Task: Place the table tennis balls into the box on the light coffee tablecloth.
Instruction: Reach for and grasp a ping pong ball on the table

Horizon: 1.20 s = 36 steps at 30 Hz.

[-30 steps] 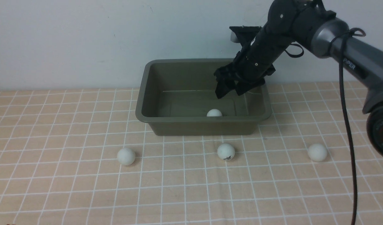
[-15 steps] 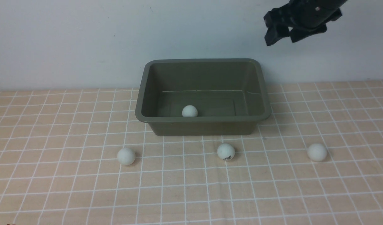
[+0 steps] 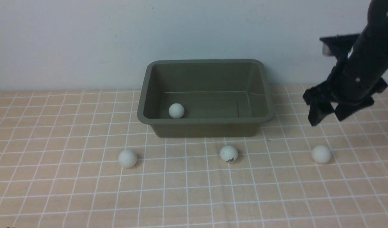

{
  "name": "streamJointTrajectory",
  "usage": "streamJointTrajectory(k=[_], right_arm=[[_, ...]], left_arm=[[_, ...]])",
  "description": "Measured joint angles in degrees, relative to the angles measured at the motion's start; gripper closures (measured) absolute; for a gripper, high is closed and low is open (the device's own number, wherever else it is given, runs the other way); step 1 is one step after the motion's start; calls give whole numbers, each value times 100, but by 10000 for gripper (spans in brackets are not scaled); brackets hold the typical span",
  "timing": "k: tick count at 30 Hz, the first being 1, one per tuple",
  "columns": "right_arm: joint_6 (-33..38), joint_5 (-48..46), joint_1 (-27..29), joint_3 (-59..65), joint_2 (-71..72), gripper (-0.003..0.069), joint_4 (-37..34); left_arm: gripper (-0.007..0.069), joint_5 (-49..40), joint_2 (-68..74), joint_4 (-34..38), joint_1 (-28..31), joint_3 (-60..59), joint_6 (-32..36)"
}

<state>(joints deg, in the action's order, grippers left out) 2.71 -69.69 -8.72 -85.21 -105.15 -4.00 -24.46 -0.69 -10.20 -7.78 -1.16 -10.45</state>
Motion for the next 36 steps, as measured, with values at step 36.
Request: streamJointTrajectory(k=[36], right_arm=[[-271, 2076, 108, 1215, -827, 229, 649]], left_arm=[[693, 0, 0, 0, 0, 0, 0]])
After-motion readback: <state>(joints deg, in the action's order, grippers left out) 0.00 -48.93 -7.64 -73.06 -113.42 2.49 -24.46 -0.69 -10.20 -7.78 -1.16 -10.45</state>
